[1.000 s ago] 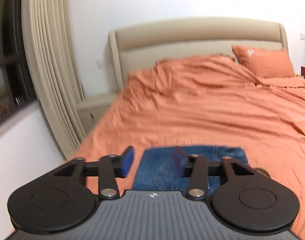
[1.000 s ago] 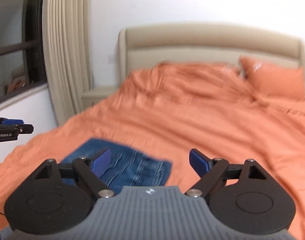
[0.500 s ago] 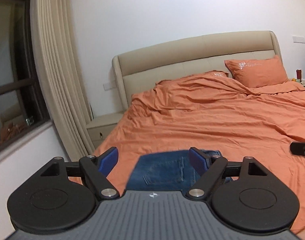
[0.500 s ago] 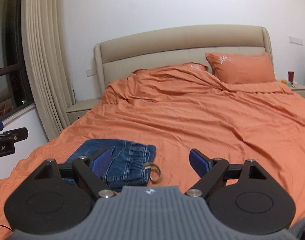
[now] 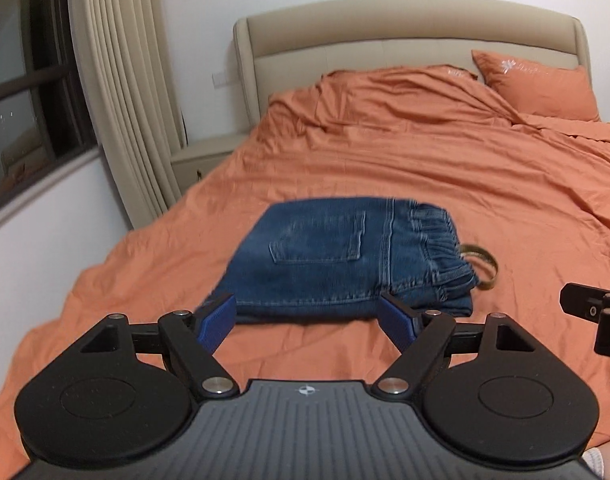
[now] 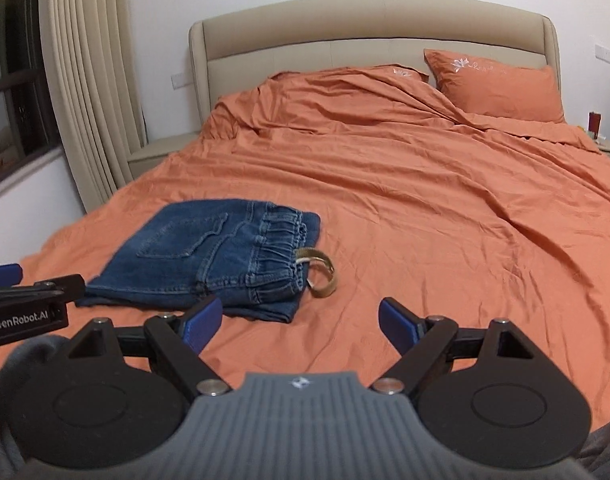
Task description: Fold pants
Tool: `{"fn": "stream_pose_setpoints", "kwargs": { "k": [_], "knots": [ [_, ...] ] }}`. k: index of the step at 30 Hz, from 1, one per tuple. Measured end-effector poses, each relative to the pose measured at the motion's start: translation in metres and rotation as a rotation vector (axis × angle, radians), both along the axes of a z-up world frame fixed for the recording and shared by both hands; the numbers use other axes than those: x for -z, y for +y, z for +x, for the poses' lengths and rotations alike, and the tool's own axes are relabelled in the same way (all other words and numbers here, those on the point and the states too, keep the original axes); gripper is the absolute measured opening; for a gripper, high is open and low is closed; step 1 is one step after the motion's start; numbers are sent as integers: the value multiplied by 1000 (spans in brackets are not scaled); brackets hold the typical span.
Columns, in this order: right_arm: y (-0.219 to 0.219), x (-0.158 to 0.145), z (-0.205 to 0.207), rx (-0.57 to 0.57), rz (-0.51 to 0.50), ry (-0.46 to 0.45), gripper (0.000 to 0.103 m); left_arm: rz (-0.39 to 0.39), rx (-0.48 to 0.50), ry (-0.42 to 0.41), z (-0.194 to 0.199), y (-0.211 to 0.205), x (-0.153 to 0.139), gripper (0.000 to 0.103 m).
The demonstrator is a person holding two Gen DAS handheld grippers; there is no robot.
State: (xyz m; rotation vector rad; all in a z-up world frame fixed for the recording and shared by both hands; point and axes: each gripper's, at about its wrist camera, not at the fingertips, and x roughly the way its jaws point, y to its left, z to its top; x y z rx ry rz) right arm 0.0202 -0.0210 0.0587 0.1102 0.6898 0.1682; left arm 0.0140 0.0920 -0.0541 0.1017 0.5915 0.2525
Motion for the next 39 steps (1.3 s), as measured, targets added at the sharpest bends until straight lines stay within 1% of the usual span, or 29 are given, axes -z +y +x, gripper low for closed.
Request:
{"fn": "stream_pose_setpoints", "kwargs": {
  "k": [4,10,14,30,39],
  "knots": [
    [8,12,9,-9,-51,8,82,-15,-9,24,6,3,11,93],
    [9,21,13,-11,-64,25,82,-6,6,59,10,-2,19,93],
    [7,21,14,-11,-47,23,82,-8,10,62,8,-2,18,93],
    [6,18,10,-17,-50,11,82,-4,12,59,8,-1,17,93],
    [6,18,8,-17,-51,6,82,-20,10,61,8,-2,16,93]
  ]
}}
